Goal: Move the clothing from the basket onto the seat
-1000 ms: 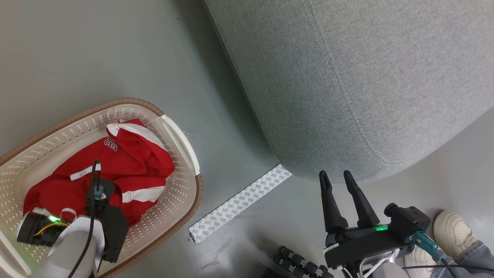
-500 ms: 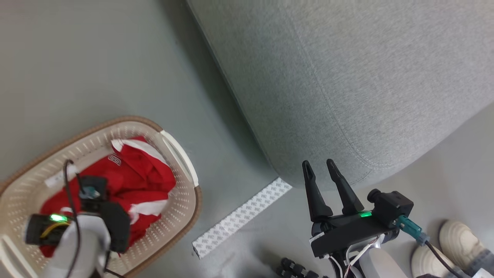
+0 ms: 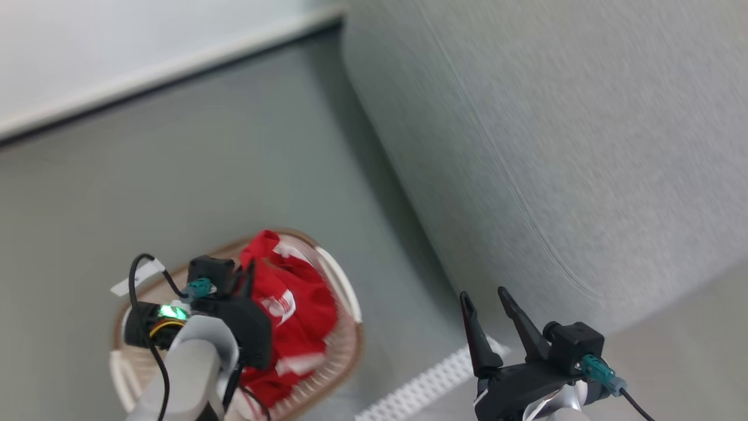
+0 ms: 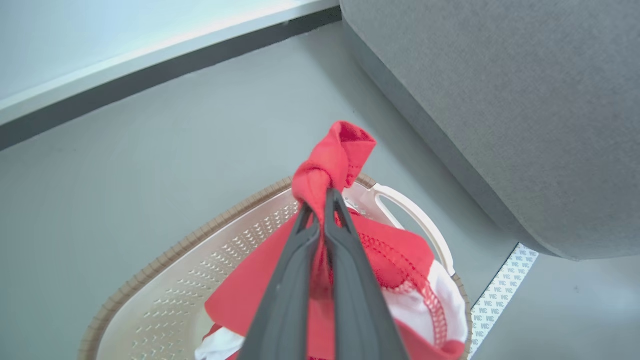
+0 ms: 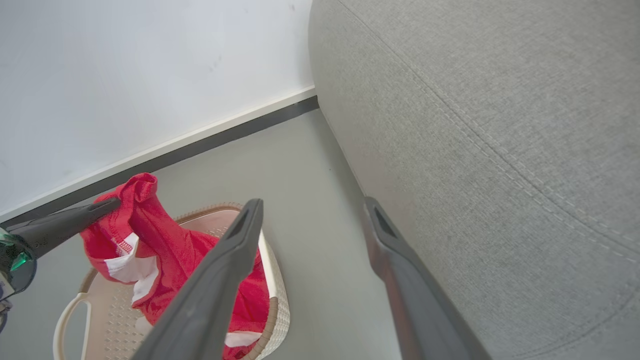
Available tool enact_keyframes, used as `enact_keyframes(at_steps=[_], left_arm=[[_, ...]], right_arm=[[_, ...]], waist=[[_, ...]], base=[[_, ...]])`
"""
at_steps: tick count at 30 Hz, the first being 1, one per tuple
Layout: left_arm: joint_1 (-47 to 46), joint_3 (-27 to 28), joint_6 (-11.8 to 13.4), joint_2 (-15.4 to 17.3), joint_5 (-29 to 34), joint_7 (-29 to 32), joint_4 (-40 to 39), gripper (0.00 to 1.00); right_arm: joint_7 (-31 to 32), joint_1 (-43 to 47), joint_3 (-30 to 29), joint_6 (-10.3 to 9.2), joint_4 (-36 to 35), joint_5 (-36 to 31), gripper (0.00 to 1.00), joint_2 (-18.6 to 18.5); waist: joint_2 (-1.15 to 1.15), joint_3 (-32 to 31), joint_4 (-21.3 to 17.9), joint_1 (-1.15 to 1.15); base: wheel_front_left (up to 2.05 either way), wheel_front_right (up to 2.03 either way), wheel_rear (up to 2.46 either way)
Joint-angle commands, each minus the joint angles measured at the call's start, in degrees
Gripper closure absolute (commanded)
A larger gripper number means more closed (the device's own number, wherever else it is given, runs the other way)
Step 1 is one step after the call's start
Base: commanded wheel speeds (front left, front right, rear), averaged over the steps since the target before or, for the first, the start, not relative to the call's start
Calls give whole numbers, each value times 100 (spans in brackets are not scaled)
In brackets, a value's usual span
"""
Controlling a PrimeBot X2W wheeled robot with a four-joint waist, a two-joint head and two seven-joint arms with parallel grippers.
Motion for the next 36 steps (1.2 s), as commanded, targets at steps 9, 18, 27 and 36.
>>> enact_keyframes(at_steps=[9,18,27,36], left_arm=[[608,-817,207,-42,-899,215,-1744,100],[527,-1077,505,-13,-954,617,-3036,100],[543,-1209,548,34,-970,936,-3651,100],[590,-1470,358,12,-1093,1153,-3835,100]], right_arm=[[317,382,-12,2,-14,-294,0,-19],[737,823,95,2,-425,-272,0,-16],[1082,734,238,2,-593,-411,0,-23],[1310,546,331,2,-508,-493,0,-72]], waist=[[1,-2127,1647,1],[1,-2724,1926,1],[1,-2845,2073,1],[1,-2865,2251,1]], base=[[0,0,0],[0,0,0],[0,0,0],[0,0,0]])
